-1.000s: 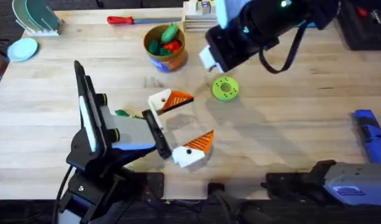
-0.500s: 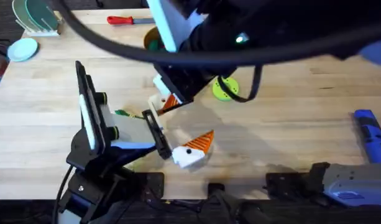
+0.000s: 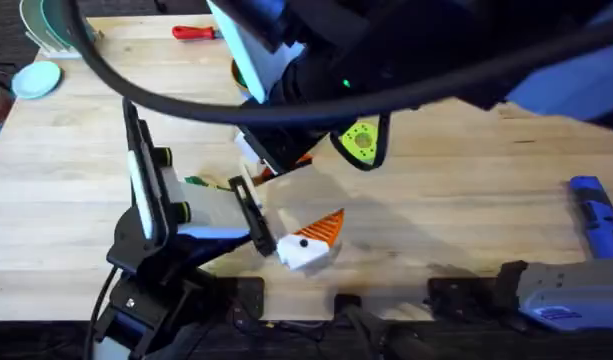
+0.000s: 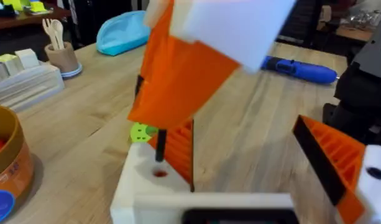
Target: Pick up the gripper from the table and insert it into the empty holder that is missing its gripper. Then pick up a screw, insert it into the mounting hole, and use the screwdriver to tighten it. Finally, clean up the table by picking up the vegetable and placing it into the bucket.
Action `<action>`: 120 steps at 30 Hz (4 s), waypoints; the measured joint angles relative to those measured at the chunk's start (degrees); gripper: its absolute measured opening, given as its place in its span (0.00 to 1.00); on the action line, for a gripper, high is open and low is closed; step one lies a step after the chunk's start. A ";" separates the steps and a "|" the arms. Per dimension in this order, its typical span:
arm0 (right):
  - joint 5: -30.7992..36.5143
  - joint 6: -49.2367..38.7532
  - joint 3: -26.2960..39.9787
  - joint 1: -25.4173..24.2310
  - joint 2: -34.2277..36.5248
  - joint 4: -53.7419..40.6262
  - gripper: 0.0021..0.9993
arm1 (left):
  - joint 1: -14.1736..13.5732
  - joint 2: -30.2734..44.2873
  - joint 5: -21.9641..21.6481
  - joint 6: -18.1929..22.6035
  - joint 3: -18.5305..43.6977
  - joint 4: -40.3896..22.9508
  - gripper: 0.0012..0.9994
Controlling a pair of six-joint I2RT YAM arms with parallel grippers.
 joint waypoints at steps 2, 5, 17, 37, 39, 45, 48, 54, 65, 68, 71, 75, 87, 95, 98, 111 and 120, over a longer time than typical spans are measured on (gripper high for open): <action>-0.14 0.06 -0.02 0.00 0.21 0.04 0.00 | 0.00 0.00 0.00 0.00 0.00 0.01 0.99; -0.32 0.06 -0.01 0.00 0.79 -0.04 0.00 | 0.00 0.00 0.00 0.00 0.00 0.00 0.99; -0.52 0.09 0.00 0.02 2.36 -0.87 0.00 | 0.00 0.00 0.00 0.00 0.00 0.00 0.99; 1.45 0.12 1.27 -0.30 3.73 -2.66 0.95 | 0.07 0.20 -0.19 -1.44 0.00 -0.02 0.99; 1.03 0.11 1.33 -0.48 2.25 -3.14 0.99 | 0.04 0.20 0.02 -1.27 0.00 -0.02 0.99; 0.23 0.07 1.61 -1.17 -5.47 -8.96 0.99 | 0.04 0.20 0.02 -1.25 0.00 -0.02 0.99; 1.43 0.06 1.97 -2.48 -10.30 -12.81 0.99 | 0.04 0.21 0.02 -1.25 0.00 -0.01 0.99; 5.25 1.08 1.38 -3.57 -19.01 -18.86 0.99 | 0.04 0.21 0.02 -1.25 0.00 -0.02 0.99; 2.26 6.55 -23.69 -3.82 -44.68 -12.72 0.99 | 0.04 0.20 -0.02 -1.07 0.00 0.00 0.58; -1.19 6.93 -27.30 -3.82 -51.22 -12.50 0.99 | 0.04 0.20 -0.02 -1.08 0.00 0.00 0.11; -3.01 6.96 -28.64 -3.76 -55.34 -12.50 0.99 | 0.04 0.20 -0.09 -0.85 0.00 0.00 0.01; -3.66 6.95 -28.85 -3.72 -57.53 -12.44 0.99 | 0.04 0.20 -0.15 -0.83 0.00 0.00 0.01; 17.98 10.71 -30.89 -5.20 -57.62 -25.08 0.99 | 0.04 0.20 -0.17 -0.84 0.00 0.00 0.01; 36.56 14.10 -38.44 -12.44 -57.62 -31.04 0.99 | 0.04 0.20 -0.17 -0.85 0.00 0.00 0.01; 40.25 14.33 -40.00 -16.14 -57.62 -28.43 0.99 | 0.04 0.20 -0.17 -0.83 0.00 0.00 0.01; 33.76 1.03 -47.32 -40.61 -55.32 -6.02 0.99 | 0.04 0.20 -0.17 -0.83 0.00 0.00 0.01; 18.09 -13.35 -47.52 -65.02 -43.24 2.36 0.99 | 0.04 0.20 -0.17 -0.83 0.00 0.00 0.01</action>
